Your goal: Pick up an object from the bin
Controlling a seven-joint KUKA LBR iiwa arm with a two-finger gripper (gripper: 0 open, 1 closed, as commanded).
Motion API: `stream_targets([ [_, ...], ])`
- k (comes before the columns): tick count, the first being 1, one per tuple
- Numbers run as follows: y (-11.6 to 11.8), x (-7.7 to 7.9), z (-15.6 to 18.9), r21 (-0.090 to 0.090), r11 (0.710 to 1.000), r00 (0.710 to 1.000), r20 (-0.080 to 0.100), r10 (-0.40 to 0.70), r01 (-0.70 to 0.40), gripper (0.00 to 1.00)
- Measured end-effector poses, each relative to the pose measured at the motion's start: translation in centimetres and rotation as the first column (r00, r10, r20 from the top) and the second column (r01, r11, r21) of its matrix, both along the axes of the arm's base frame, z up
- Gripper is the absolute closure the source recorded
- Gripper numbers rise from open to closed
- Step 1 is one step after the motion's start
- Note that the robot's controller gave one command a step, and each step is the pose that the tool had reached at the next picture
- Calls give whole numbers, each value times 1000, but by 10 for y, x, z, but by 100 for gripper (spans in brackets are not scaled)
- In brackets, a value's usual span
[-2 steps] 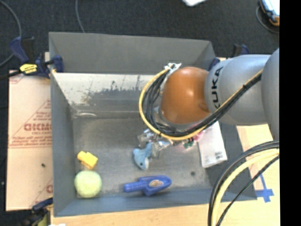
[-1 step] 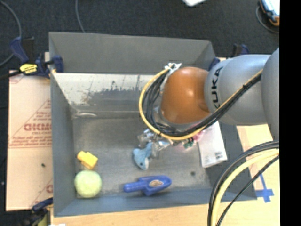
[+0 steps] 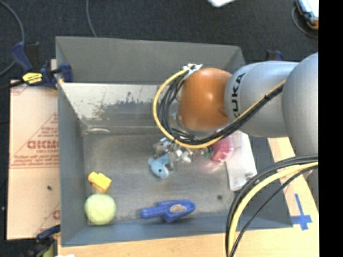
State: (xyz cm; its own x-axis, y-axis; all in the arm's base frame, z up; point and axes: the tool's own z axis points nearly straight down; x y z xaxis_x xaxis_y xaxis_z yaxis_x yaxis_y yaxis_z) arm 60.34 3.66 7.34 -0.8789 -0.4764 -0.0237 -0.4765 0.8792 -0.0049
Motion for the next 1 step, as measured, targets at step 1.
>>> stream_targets([
  [1,4,14,1,1,1000,1000,0,-17,17,100],
])
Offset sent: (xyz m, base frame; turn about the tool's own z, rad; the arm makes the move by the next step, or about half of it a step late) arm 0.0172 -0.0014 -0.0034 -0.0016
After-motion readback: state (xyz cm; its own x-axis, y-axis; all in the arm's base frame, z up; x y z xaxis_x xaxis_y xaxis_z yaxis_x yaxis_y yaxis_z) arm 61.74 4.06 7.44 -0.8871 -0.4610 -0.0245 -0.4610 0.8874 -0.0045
